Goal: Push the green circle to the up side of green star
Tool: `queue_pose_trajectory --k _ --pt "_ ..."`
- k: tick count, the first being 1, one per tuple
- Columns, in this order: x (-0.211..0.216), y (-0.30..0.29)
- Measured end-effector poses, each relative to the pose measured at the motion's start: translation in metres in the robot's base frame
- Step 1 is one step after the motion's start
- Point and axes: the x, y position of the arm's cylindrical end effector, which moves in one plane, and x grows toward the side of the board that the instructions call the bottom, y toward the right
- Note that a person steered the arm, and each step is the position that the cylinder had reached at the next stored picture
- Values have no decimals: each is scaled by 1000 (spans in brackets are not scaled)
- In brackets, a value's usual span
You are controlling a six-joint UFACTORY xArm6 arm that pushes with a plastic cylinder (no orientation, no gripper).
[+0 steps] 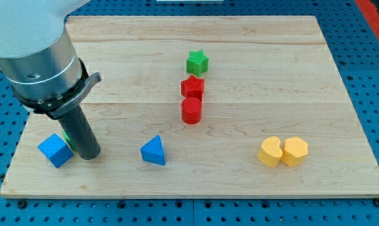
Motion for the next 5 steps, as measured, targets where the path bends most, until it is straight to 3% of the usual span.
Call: queue_pose_trajectory --k 2,4,5 --pt "-61 3" --pt "-24 -9" --pt "-34 -35"
